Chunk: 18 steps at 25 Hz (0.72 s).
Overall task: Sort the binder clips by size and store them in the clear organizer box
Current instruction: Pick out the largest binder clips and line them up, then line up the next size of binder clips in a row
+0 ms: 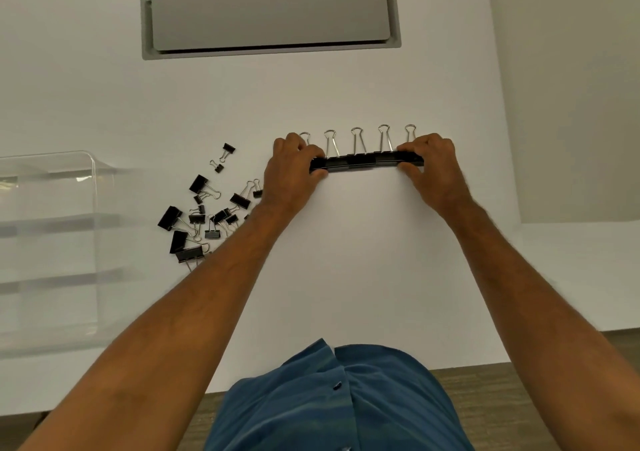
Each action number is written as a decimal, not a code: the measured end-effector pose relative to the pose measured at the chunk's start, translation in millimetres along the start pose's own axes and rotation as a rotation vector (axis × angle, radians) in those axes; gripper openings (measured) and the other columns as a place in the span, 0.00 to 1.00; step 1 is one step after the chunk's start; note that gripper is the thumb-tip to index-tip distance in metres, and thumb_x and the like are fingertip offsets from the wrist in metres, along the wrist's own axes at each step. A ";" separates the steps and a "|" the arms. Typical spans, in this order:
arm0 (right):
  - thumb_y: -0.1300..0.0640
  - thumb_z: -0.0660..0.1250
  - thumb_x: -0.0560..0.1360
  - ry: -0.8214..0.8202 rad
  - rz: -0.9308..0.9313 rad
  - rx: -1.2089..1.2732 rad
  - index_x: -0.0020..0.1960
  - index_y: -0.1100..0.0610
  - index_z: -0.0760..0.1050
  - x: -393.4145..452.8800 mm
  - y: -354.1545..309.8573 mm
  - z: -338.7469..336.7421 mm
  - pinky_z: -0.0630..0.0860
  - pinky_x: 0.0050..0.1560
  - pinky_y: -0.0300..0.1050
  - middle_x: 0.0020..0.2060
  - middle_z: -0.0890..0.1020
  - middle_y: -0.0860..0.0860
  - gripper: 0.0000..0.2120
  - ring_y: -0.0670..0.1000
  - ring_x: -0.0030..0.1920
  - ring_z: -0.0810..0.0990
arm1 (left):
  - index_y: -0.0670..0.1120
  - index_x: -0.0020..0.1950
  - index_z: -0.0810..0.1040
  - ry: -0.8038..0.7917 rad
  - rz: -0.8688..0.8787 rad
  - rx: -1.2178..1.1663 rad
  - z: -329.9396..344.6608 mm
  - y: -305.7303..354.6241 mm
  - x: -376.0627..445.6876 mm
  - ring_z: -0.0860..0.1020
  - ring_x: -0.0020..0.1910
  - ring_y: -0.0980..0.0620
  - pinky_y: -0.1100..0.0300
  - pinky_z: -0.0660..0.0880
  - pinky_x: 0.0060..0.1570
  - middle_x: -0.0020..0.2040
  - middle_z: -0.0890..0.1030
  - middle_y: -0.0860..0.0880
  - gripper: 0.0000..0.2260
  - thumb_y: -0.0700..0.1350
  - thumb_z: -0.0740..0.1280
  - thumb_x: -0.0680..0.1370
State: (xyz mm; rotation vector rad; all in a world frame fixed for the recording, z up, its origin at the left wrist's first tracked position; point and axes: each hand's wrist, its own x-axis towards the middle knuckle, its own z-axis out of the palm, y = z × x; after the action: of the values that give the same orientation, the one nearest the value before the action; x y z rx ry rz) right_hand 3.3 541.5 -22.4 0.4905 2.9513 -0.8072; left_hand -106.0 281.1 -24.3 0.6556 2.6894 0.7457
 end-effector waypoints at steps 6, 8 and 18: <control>0.59 0.71 0.77 -0.041 -0.007 -0.040 0.63 0.54 0.80 1.5 12.5 -8.8 0.61 0.58 0.37 0.55 0.77 0.54 0.14 0.57 0.58 0.71 | 0.49 0.56 0.81 -0.002 0.037 0.010 8.2 8.5 6.9 0.68 0.55 0.48 0.50 0.76 0.45 0.53 0.73 0.49 0.12 0.49 0.72 0.74; 0.59 0.72 0.76 -0.029 -0.019 -0.035 0.64 0.53 0.78 -0.4 12.7 -7.7 0.62 0.58 0.36 0.57 0.77 0.53 0.17 0.57 0.59 0.72 | 0.50 0.57 0.81 0.004 0.056 0.025 7.4 8.6 5.6 0.69 0.55 0.48 0.49 0.76 0.45 0.54 0.73 0.49 0.13 0.49 0.73 0.74; 0.57 0.71 0.76 0.220 -0.093 -0.021 0.67 0.55 0.74 -56.0 -65.0 32.2 0.66 0.68 0.43 0.69 0.70 0.55 0.20 0.56 0.70 0.66 | 0.50 0.62 0.79 0.117 0.085 0.088 -27.6 -24.1 -66.9 0.71 0.58 0.47 0.52 0.75 0.47 0.60 0.74 0.48 0.14 0.50 0.69 0.78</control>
State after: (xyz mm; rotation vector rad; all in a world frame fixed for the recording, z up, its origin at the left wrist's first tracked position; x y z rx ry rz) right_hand 34.8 456.1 -11.5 0.4719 3.2029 -0.7771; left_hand -67.1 218.3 -5.2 0.7744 2.8301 0.7104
